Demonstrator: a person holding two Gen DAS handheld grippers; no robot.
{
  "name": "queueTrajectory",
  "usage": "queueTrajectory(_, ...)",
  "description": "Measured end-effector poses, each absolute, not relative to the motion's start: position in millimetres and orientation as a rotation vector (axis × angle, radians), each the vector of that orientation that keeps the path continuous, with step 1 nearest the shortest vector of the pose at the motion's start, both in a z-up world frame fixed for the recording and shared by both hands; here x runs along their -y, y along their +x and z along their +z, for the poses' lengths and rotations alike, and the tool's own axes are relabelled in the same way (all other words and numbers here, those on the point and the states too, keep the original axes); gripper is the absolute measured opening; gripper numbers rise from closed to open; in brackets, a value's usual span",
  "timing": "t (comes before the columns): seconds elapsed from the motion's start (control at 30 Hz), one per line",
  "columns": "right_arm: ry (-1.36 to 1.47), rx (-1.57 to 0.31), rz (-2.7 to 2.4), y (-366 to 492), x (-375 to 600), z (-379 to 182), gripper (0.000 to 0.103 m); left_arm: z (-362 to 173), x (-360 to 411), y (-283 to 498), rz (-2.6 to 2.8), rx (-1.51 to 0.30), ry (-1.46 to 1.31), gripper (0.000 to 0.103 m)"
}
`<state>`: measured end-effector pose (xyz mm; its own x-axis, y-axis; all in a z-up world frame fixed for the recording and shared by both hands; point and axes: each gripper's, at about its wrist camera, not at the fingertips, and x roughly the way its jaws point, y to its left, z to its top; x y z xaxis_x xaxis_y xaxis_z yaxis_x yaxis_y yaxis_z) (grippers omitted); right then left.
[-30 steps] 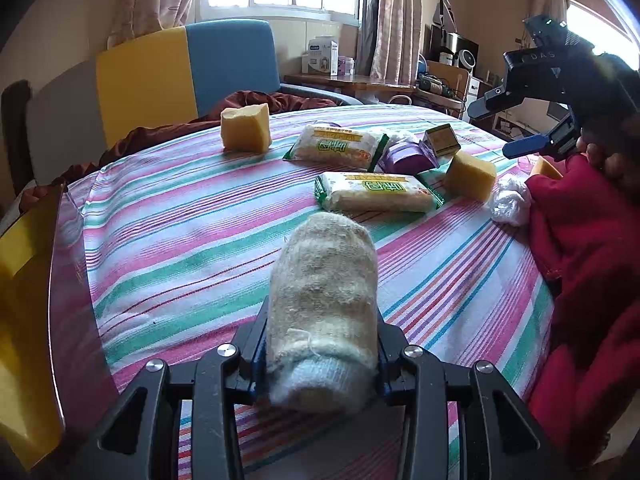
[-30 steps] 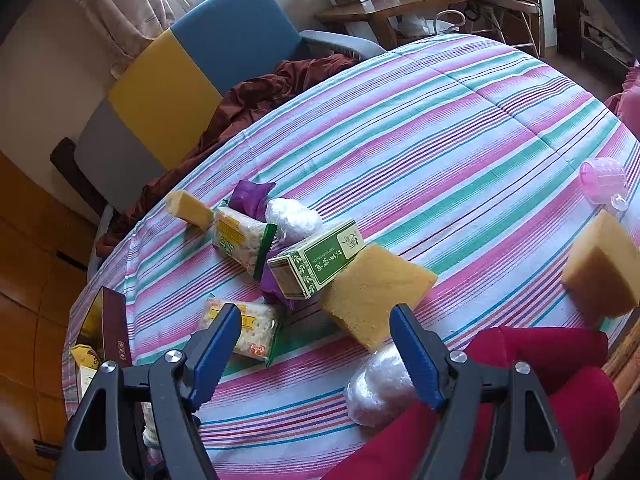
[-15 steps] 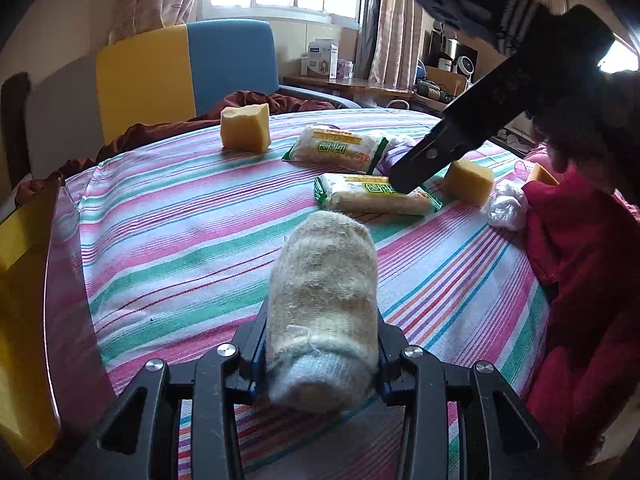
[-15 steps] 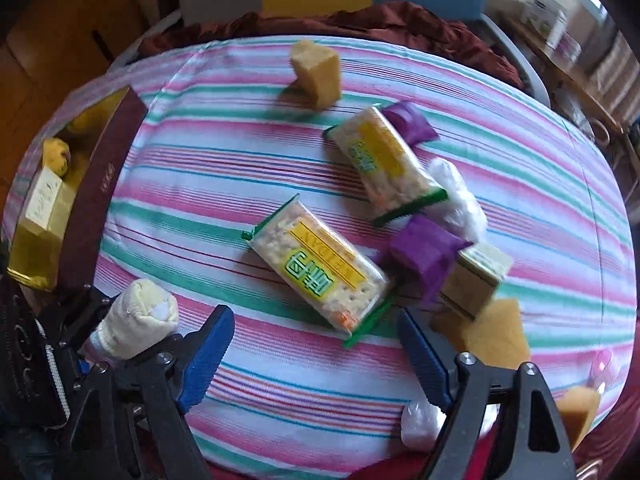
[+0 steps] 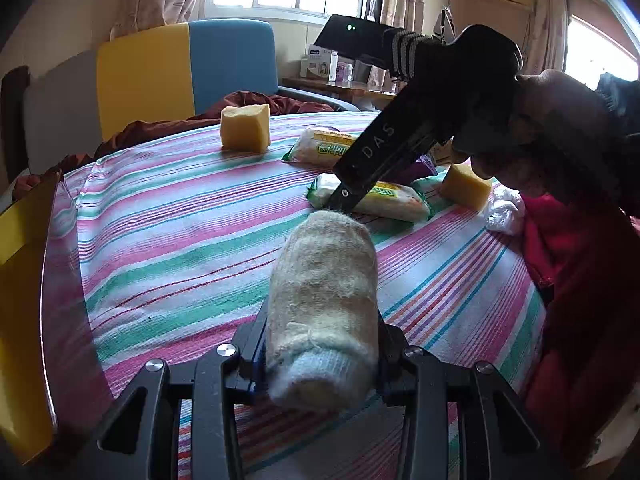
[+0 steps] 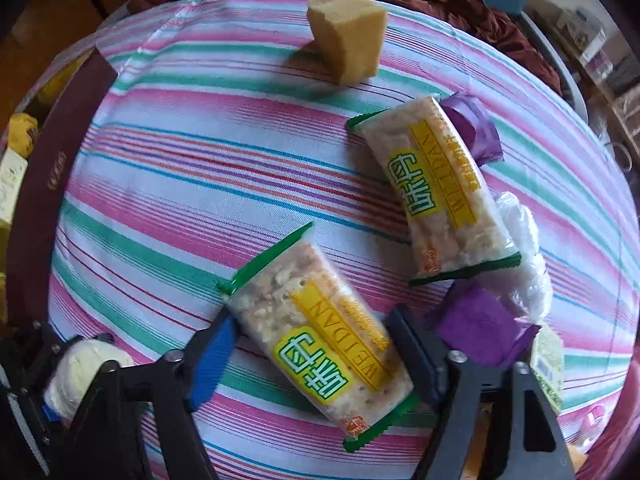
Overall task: Organize objects
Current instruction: 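Lift the white sock with the left tool while the right tool grasps a WEIDAN cracker pack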
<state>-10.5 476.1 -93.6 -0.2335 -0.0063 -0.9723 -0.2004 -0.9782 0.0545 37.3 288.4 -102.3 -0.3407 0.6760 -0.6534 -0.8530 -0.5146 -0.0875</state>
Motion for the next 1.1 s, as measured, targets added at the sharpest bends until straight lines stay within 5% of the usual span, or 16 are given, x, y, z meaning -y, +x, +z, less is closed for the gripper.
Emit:
queueTrajectory(0.67,-1.792,-0.296,2.420,-5.8,-463.6,-101.5,0.059,-78.9,-280.1,54.7,1.992,-0.381,-0.817,0.040)
queueTrajectory(1.1,-1.787,-0.270,2.421,-2.5,-468.0,-100.3,0.059,-11.7,-205.8,28.8,2.142,-0.183,-0.830,0.040)
